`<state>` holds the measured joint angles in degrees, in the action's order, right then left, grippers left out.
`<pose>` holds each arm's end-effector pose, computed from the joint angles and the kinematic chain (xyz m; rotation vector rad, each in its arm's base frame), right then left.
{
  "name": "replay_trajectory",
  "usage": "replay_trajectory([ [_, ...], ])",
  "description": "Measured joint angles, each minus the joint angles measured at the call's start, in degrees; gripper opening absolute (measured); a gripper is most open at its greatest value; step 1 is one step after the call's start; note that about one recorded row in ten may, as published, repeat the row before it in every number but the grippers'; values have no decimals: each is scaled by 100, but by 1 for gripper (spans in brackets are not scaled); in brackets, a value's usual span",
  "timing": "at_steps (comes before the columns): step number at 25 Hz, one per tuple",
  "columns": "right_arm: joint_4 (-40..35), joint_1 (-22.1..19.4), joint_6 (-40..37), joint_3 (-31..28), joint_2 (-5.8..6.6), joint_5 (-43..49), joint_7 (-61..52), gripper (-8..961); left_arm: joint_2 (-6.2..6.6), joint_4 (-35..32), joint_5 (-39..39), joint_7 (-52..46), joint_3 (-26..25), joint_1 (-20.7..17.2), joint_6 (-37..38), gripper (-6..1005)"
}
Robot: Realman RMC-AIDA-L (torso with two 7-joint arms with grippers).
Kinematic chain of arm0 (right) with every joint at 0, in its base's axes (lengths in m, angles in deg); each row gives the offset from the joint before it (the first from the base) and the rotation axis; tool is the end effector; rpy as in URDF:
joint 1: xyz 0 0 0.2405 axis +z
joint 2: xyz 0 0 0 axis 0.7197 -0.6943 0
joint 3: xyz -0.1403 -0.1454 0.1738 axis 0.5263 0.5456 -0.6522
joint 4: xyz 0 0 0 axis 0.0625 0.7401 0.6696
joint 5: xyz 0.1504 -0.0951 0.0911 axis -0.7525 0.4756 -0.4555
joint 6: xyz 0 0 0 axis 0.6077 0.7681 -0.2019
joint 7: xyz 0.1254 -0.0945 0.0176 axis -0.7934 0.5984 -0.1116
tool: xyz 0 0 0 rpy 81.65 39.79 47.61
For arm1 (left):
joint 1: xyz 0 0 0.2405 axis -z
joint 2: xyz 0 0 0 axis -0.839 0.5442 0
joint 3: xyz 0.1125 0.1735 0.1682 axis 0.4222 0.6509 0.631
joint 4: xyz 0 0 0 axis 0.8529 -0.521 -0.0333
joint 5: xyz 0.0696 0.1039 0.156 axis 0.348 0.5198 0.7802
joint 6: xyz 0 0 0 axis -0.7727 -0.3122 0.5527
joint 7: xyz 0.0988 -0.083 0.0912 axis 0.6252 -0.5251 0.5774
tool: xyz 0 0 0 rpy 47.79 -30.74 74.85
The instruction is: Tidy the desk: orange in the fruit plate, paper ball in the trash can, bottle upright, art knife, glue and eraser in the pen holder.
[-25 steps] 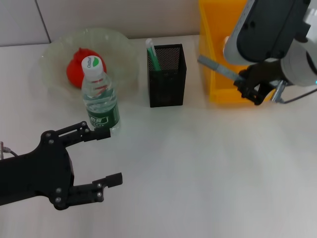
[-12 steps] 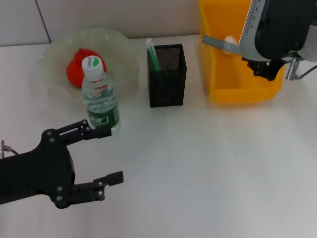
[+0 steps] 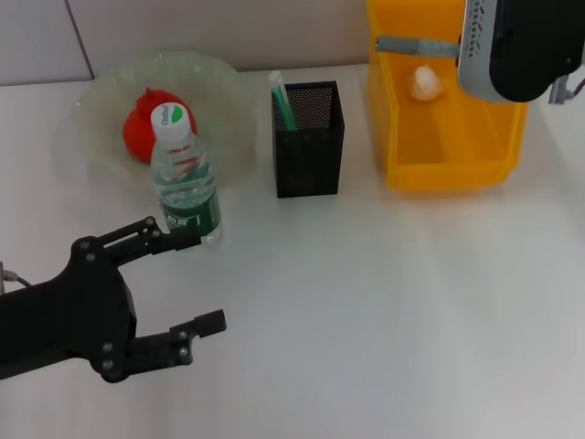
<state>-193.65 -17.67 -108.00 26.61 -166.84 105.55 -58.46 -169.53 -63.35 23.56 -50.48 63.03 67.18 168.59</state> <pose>0.1237 0.3541 0.0641 -2.2736 -0.2821 -0.6876 -0.2355 0.2390 -0.0005 -2.6951 0.0155 -1.0902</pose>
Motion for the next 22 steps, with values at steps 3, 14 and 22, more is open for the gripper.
replay_trajectory([
  [3, 85, 109, -5, 27, 86, 0, 162, 130, 1, 137, -84, 84, 0, -4, 0, 792],
  [14, 470, 469, -91, 56, 270, 4, 889, 126, -4, 522, -352, 407, 53, 33, -39, 792],
  [22, 507, 653, -223, 89, 332, 17, 1489, 126, -6, 802, -381, 809, 27, 57, -62, 792],
])
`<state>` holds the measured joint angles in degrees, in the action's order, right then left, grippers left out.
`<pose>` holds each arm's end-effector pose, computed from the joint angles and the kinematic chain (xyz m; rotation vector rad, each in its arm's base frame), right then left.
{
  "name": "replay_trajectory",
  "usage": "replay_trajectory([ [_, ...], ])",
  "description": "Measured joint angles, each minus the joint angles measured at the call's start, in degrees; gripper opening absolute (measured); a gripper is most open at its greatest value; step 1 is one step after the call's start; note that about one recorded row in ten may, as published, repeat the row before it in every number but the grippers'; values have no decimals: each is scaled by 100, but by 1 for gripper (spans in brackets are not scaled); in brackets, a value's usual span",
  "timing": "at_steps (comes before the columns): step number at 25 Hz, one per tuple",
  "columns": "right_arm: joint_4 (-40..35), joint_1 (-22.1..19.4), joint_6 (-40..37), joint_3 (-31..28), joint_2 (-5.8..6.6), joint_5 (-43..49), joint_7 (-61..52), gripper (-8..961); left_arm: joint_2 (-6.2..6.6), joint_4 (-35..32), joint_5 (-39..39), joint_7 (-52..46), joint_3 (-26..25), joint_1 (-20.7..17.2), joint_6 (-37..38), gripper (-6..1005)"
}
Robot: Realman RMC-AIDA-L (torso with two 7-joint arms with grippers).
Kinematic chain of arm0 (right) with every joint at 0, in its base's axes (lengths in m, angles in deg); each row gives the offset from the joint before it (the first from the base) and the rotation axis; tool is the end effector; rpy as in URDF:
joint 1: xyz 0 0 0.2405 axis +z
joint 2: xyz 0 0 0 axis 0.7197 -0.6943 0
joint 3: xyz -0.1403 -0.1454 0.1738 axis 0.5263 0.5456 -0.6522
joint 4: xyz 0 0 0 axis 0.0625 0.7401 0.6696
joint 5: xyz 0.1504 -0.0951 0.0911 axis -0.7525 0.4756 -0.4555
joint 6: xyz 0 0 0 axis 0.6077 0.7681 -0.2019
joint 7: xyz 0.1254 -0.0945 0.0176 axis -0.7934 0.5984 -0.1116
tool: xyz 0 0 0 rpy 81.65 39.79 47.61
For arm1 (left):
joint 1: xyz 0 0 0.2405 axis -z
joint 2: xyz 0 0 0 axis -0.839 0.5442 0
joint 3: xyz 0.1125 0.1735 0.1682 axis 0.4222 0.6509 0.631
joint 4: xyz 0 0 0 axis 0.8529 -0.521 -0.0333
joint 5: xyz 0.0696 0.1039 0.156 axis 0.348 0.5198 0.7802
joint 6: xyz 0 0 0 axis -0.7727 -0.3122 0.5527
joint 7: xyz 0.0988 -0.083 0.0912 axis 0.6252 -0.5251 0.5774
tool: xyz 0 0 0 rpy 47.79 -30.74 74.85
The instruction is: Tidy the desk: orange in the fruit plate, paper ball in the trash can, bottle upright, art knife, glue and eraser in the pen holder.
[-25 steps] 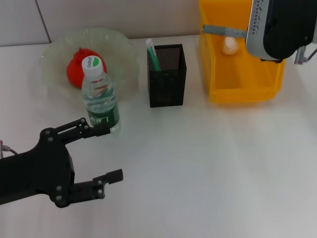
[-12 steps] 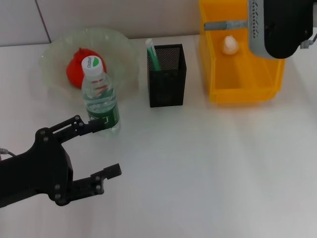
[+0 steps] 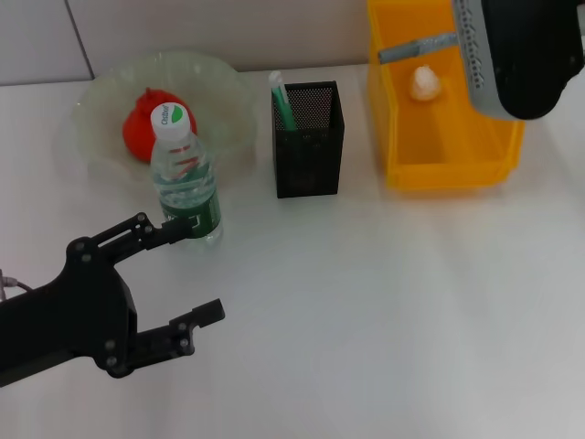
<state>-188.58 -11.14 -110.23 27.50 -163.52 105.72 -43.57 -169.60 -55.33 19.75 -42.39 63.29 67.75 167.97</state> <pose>0.1147 0.3729 0.0672 -2.2543 -0.6551 -0.9181 -0.2445 0.2377 -0.0089 -2.5940 0.0201 -1.1426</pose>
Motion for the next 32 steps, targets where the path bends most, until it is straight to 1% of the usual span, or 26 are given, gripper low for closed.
replay_trajectory([
  [6, 27, 97, -49, 96, 5, 0, 517, 126, 43, 46, 133, 14, 18, 1, 0, 792],
  [8, 2, 91, -49, 100, -25, 1, 700, 126, 50, 26, 269, -9, 5, 1, 11, 792],
  [9, -8, 79, -67, 128, -65, 6, 878, 126, 59, -1, 432, -52, -10, 11, 22, 792],
  [14, 25, 61, -56, 170, -87, 18, 1256, 125, 113, -132, 769, -405, -42, 47, 42, 792],
  [18, 34, 66, -8, 148, -88, 18, 1601, 125, 124, -183, 882, -534, -43, 75, 31, 792],
  [23, 236, 104, 251, 129, -72, 18, 2042, 125, 96, -202, 885, -514, -45, 72, 14, 792],
  [24, 382, 122, 486, 109, -66, 21, 2241, 125, 86, -204, 886, -503, -45, 68, 13, 792],
  [25, 382, 122, 486, 109, -66, 21, 2241, 125, 81, -207, 886, -501, -45, 64, 12, 792],
  [29, 744, 199, 994, 56, -58, 27, 2666, 125, 76, -207, 886, -503, -45, 62, 9, 792],
  [32, 881, 223, 1153, 55, -57, 27, 2851, 125, 68, -207, 886, -504, -45, 61, 9, 792],
])
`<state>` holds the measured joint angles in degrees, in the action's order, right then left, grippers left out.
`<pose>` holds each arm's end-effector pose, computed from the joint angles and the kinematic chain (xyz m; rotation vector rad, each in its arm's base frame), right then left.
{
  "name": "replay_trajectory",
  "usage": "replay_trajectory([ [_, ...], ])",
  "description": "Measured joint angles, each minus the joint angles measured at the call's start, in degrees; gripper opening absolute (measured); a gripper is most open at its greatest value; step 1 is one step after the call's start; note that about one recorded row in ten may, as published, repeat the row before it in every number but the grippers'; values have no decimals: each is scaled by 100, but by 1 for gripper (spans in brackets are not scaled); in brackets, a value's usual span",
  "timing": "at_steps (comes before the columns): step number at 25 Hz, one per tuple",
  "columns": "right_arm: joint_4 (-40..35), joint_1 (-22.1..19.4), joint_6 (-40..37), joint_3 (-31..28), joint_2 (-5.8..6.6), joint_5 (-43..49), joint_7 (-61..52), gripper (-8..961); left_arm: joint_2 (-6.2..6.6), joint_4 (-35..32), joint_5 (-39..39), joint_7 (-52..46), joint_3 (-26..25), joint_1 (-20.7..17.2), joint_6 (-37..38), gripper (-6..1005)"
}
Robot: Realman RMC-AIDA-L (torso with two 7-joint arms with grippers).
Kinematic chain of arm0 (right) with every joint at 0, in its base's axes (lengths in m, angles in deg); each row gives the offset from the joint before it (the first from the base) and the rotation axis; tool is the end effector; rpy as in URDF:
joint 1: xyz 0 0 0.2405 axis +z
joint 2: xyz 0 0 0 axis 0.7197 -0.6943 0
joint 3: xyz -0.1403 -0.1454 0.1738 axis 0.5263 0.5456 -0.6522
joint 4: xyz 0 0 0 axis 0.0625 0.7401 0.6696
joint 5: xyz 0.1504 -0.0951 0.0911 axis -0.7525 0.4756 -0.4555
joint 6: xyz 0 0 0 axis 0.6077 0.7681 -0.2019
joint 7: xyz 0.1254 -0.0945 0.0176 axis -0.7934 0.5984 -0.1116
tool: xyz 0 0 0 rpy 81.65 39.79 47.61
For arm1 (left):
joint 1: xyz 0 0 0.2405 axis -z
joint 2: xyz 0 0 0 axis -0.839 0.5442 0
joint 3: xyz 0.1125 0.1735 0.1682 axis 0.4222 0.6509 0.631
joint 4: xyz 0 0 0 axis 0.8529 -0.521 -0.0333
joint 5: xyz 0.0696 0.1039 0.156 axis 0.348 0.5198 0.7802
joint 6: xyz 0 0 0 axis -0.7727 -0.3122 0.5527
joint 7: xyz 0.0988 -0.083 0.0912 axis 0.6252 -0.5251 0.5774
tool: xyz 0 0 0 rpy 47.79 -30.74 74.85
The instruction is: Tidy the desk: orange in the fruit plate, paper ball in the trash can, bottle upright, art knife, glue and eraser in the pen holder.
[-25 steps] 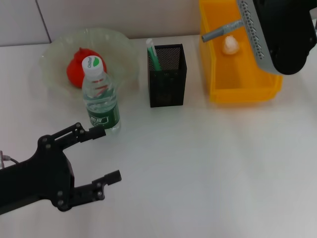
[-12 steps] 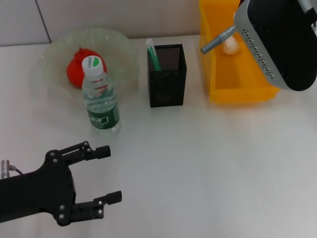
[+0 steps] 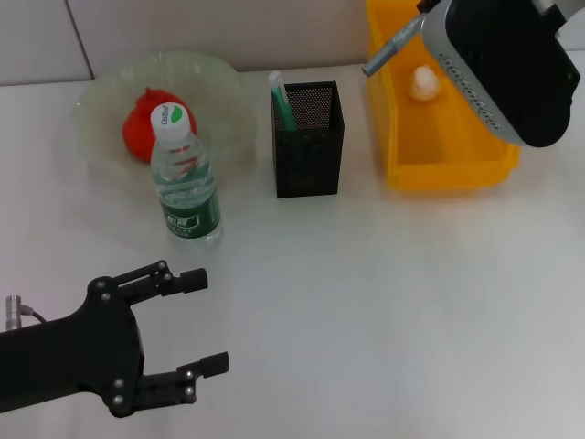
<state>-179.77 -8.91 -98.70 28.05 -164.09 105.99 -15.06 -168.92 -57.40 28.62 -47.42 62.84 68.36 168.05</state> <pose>0.1095 0.4024 0.0519 -2.0605 -1.2653 -1.0800 -0.2540 0.2322 -0.0168 -2.7718 -0.0442 -1.0145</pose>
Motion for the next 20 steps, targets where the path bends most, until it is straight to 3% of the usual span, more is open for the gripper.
replay_trajectory([
  [20, 1536, 373, 1665, 159, -53, -9, 1522, 126, -43, 47, -36, 6, 53, 13, 0, 792],
])
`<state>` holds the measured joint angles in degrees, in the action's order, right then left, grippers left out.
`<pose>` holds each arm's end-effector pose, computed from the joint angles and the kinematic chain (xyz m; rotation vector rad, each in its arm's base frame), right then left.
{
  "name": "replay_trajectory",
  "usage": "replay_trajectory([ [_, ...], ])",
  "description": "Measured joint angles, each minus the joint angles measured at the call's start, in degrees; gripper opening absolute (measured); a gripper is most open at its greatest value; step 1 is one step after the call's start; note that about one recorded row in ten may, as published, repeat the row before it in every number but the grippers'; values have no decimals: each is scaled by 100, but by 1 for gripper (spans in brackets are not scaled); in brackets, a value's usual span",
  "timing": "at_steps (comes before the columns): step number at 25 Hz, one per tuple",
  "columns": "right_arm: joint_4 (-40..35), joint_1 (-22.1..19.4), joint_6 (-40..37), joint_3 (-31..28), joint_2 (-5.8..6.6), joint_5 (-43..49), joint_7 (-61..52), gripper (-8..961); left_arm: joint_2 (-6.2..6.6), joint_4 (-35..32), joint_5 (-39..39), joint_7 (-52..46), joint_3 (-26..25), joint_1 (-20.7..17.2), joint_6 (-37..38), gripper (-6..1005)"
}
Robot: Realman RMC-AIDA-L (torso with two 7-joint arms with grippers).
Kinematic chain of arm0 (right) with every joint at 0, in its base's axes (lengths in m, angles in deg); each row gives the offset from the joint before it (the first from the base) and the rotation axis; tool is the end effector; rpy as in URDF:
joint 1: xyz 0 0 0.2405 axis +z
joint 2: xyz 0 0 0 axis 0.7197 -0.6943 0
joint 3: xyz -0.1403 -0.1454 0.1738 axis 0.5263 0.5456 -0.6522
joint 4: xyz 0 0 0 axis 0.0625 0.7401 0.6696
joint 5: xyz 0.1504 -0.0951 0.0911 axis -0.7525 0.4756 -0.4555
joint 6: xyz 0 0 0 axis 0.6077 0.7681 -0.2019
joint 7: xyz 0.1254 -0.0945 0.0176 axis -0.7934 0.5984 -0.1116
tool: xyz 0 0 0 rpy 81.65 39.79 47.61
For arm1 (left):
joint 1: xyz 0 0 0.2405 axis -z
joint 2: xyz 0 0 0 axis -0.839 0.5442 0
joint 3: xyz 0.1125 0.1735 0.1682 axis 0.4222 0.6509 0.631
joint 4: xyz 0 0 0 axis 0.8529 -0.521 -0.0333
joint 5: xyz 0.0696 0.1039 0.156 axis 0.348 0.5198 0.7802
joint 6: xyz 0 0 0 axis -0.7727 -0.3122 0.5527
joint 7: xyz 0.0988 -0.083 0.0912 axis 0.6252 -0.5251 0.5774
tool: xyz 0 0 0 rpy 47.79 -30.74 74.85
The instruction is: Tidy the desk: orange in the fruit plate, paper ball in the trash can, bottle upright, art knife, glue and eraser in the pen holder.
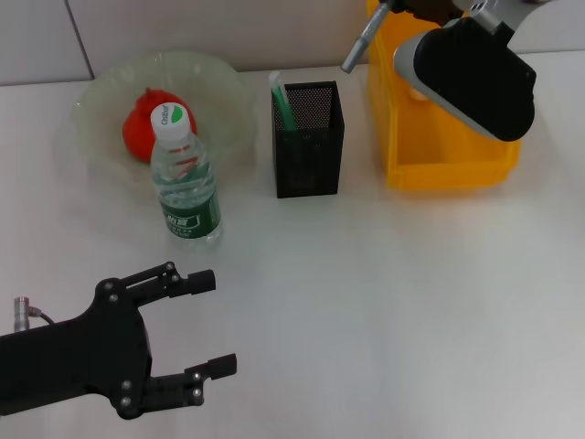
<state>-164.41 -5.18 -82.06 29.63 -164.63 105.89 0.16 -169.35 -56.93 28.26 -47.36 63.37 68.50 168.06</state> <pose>0.1133 0.4407 0.0228 -1.8612 -1.5867 -1.1402 -0.2512 0.2312 -0.0207 -2.7736 -0.0499 -1.0354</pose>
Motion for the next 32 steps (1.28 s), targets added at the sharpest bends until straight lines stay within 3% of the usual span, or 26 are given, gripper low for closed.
replay_trajectory([
  [12, 748, 325, 454, 96, -54, 0, 277, 125, 0, -14, 0, -9, 18, 13, 1, 792],
  [32, 902, 445, 482, 487, -181, 0, 578, 126, -18, 3, 0, 12, 73, -19, 21, 793],
])
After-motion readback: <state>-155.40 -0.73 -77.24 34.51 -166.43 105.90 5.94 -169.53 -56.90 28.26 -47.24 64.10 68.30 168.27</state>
